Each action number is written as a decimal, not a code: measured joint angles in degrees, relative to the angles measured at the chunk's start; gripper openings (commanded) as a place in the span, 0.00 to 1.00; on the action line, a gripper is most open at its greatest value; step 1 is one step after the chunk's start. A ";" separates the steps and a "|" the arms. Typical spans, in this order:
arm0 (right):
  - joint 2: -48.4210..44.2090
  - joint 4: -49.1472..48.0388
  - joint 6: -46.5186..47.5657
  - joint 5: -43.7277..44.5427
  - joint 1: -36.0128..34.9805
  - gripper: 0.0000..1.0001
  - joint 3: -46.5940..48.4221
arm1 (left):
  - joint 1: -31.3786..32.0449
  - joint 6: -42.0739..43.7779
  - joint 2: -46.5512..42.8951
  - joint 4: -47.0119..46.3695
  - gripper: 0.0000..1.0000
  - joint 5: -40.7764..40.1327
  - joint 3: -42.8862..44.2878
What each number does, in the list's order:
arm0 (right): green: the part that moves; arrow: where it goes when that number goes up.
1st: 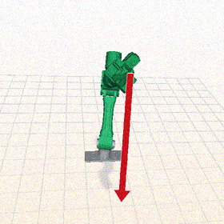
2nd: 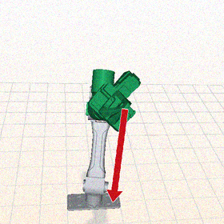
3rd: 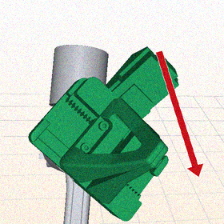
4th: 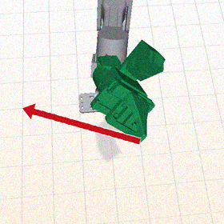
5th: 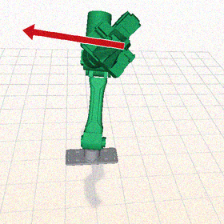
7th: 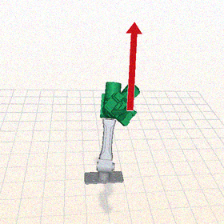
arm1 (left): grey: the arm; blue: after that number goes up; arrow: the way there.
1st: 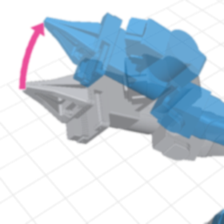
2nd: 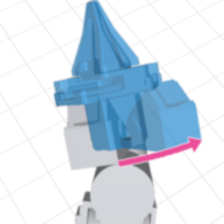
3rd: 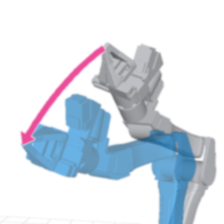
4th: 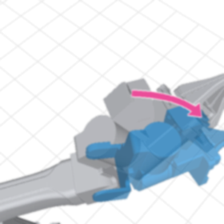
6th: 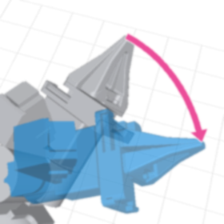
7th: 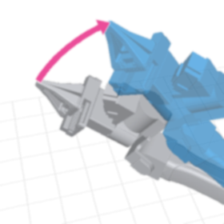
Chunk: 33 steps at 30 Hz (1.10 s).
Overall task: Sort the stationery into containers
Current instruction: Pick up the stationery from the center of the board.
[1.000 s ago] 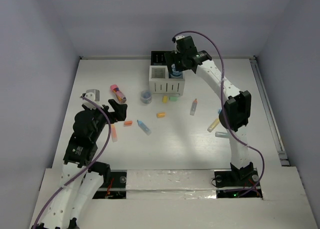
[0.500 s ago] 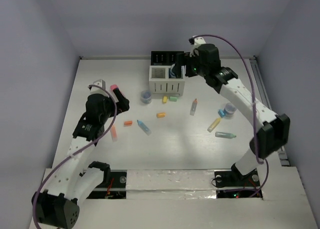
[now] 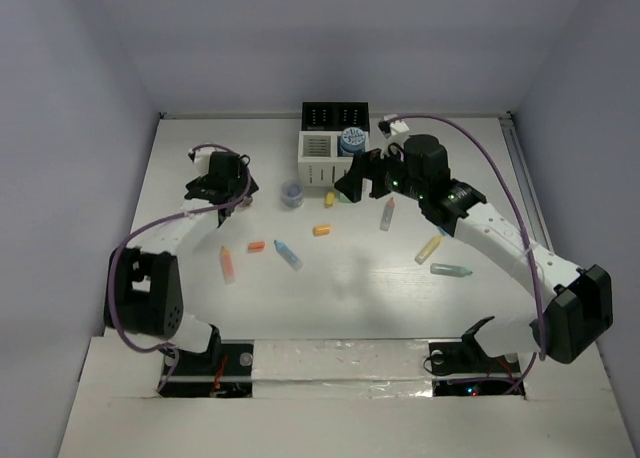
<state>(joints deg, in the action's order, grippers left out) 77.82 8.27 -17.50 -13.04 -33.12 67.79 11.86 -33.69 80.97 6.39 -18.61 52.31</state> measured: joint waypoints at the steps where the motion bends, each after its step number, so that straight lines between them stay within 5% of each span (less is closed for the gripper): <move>1: -0.48 0.07 -0.09 -0.37 -0.20 1.00 -0.76 | -0.11 0.02 2.45 -0.13 0.90 -0.55 1.16; 11: -1.38 -2.45 -0.52 -2.91 -1.20 1.00 -1.92 | -0.48 0.24 21.49 -0.24 0.82 -4.59 12.98; 14: -1.38 -2.67 -0.52 -3.04 -1.40 1.00 -1.95 | -0.66 0.35 23.91 0.20 0.72 -4.79 13.92; 16: -1.38 -2.73 -0.52 -3.06 -1.42 1.00 -1.97 | -0.92 0.22 24.81 0.42 0.52 -4.83 14.32; 21: -1.16 -2.69 -0.79 -3.04 -1.44 1.00 -1.95 | -1.53 1.05 25.59 -0.02 0.36 -4.87 14.93; 25: -0.50 -2.71 -0.94 -2.56 -1.46 1.00 -1.95 | -2.73 1.33 25.59 -1.49 0.14 -3.50 14.62; 27: -0.28 -2.75 -1.22 -2.49 -1.46 1.00 -1.95 | -3.37 1.55 25.20 -2.99 0.14 -2.89 13.70; 30: 0.15 -3.23 -2.08 -3.19 -1.46 1.00 -1.95 | -4.00 1.90 23.21 -4.39 0.00 -2.34 11.06; 33: 1.05 -4.02 -3.28 -4.50 -1.46 1.00 -1.95 | -4.28 2.25 19.56 -4.15 0.00 -1.70 8.37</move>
<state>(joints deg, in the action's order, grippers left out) 78.87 4.25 -20.78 -17.54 -34.59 65.84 7.57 -31.44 100.53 2.24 -20.32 60.69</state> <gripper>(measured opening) 0.995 0.468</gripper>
